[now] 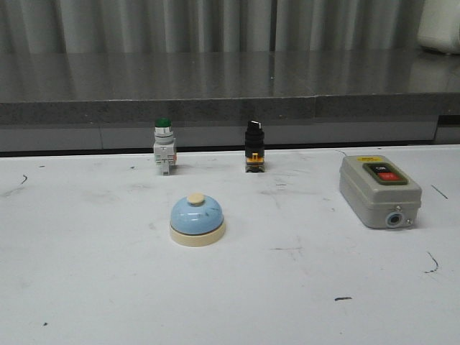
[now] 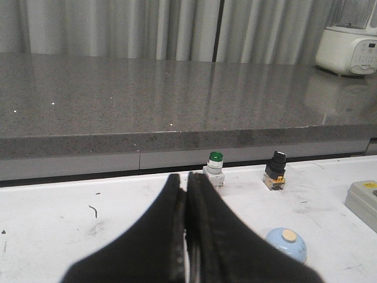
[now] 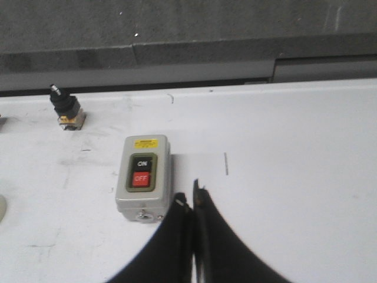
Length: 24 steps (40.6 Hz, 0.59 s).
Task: Place and press bell with both arms
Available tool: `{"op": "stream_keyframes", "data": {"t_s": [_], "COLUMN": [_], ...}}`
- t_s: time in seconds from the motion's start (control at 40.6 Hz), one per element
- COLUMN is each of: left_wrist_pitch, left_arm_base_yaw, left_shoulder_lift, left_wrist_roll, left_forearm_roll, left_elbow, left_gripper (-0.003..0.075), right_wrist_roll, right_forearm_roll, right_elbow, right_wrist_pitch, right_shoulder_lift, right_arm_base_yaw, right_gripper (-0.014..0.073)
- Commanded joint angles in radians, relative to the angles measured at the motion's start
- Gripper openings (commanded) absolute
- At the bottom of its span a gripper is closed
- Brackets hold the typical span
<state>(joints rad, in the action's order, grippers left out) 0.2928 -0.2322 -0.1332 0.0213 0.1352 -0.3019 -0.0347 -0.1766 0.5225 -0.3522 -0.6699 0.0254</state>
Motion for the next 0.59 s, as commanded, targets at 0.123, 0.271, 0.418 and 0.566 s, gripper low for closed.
{"op": "stream_keyframes", "data": {"t_s": [0.123,0.271,0.418,0.566], "left_wrist_pitch": [-0.086,-0.086,-0.086,-0.086], "left_arm_base_yaw": [0.003,0.003,0.003,0.003], "left_shoulder_lift": [-0.011,-0.011,-0.011,-0.011], "left_wrist_roll": [-0.004,-0.004,-0.004,-0.004], "left_forearm_roll": [0.011,0.011,0.011,0.011], "left_elbow": [-0.026,-0.026,-0.026,-0.026], "left_gripper": [-0.0020,-0.0020,-0.0020,-0.0020], "right_wrist_roll": [-0.002,-0.002,-0.015,-0.025], "right_forearm_roll": [-0.026,-0.025,-0.025,-0.024], "right_elbow": [0.163,0.272,0.385,0.511], "right_wrist_pitch": [0.108,0.138,0.167,0.175], "right_shoulder_lift": [-0.284,-0.489,-0.688,-0.854], "right_arm_base_yaw": [0.193,0.367,0.505,0.600], "right_gripper": [-0.0069,-0.0069,-0.0069,-0.0069]}}
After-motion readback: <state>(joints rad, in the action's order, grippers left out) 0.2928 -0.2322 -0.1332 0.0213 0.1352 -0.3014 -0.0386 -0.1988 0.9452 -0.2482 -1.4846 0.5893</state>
